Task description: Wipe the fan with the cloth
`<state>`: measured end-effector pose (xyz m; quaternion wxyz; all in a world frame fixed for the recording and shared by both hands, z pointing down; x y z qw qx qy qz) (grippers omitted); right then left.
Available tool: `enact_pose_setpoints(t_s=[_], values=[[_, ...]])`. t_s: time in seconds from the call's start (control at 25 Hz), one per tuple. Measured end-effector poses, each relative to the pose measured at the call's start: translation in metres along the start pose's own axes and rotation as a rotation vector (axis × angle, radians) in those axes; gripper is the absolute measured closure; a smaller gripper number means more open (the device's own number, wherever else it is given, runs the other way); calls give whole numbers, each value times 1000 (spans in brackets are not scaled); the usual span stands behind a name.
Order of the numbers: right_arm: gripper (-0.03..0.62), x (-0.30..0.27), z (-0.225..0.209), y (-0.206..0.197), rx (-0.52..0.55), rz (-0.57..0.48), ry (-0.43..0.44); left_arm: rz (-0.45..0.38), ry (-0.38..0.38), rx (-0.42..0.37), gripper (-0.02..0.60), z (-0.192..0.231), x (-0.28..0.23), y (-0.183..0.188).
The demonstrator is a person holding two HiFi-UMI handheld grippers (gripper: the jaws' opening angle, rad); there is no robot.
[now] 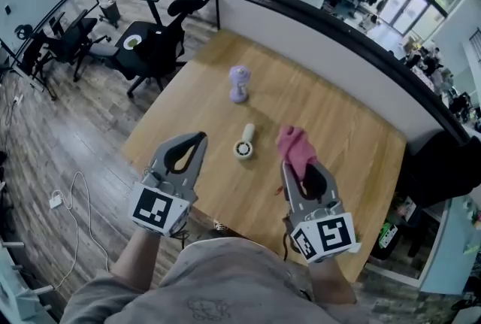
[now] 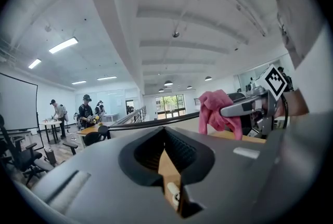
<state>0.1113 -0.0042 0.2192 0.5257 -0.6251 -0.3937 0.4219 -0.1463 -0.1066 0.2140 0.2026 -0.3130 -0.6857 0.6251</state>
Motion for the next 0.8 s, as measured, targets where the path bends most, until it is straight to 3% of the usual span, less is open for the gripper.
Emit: enact_pose_setpoints(t_s=[0.2, 0.36, 0.8], values=[[482, 6, -3, -2, 15, 14, -25, 22, -16, 16, 580, -3, 6, -19], [482, 8, -12, 3, 43, 15, -52, 71, 18, 13, 580, -4, 1, -21], [482, 0, -7, -7, 37, 37, -31, 45, -9, -10, 580, -7, -12, -13]])
Point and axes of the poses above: the fingertips, and each gripper's own axes: x backward along the fingers, z to its left, y out of its top, the point moved 10 cm from there along x, backward along the fingers, and after that the axes turned 3 degrees about y, right-handed, at the moved point
